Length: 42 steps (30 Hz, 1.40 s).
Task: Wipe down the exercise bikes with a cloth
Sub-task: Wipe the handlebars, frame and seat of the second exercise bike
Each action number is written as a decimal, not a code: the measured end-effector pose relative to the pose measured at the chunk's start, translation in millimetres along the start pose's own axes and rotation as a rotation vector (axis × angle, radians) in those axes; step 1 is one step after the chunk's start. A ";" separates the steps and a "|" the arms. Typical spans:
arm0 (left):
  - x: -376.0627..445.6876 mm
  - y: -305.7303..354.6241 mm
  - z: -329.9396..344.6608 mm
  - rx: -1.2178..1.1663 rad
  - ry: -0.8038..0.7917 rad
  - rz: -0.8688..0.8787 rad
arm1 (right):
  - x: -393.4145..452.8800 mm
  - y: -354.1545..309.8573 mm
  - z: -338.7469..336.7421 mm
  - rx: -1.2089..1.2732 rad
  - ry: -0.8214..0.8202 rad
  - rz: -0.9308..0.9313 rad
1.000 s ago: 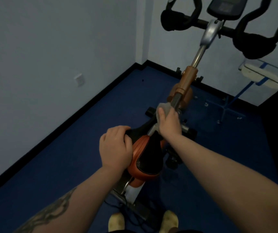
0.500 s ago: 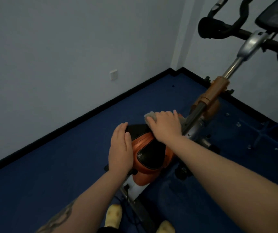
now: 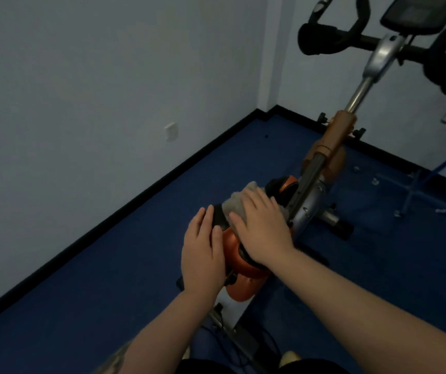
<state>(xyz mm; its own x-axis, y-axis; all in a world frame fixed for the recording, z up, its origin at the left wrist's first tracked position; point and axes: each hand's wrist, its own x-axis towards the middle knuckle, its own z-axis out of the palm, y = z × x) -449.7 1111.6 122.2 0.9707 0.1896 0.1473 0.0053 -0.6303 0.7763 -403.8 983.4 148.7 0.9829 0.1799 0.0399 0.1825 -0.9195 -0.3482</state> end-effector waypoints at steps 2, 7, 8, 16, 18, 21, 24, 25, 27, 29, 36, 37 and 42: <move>10.3 -9.7 -15.0 0.039 -0.082 0.103 | -39.5 -3.1 4.3 0.086 0.046 0.008; 47.1 -15.9 -32.3 0.083 -0.341 0.402 | -49.8 -16.0 9.3 0.149 0.054 0.248; 55.7 -14.8 -32.2 0.086 -0.388 0.443 | -34.9 -17.8 7.5 0.142 0.062 0.321; 100.3 4.2 -3.6 0.055 -0.602 0.528 | -52.6 -72.1 27.4 0.106 0.221 0.695; 98.5 1.2 1.6 0.044 -0.552 0.520 | -49.2 -73.6 29.0 0.165 0.256 0.783; 96.1 -5.2 3.2 0.006 -0.505 0.492 | -22.1 -60.8 18.6 0.205 0.253 0.973; 97.7 -7.4 3.3 -0.005 -0.518 0.473 | -6.7 -50.7 7.9 0.266 0.212 1.046; 98.1 -7.6 3.2 -0.010 -0.519 0.470 | -8.4 -51.4 9.0 0.284 0.236 1.041; 98.9 -8.1 3.1 -0.013 -0.516 0.471 | -21.2 -63.9 17.9 0.274 0.332 1.001; 100.7 -8.9 4.5 0.002 -0.529 0.475 | -37.0 -81.9 32.4 0.217 0.453 0.917; 100.8 -6.4 7.1 0.051 -0.530 0.466 | -10.0 -32.0 8.9 0.383 0.185 1.049; 100.2 -6.1 6.1 0.045 -0.528 0.463 | -6.4 -28.8 7.6 0.394 0.207 1.074; 99.6 -7.3 2.1 -0.009 -0.514 0.451 | -33.9 -76.1 38.4 0.338 0.586 1.010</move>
<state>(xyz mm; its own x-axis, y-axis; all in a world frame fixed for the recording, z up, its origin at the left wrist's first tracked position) -352.5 1133.5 129.9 0.8682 -0.4730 0.1501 -0.4266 -0.5568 0.7127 -452.0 1060.7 137.9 0.5569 -0.8306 -0.0036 -0.6025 -0.4011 -0.6900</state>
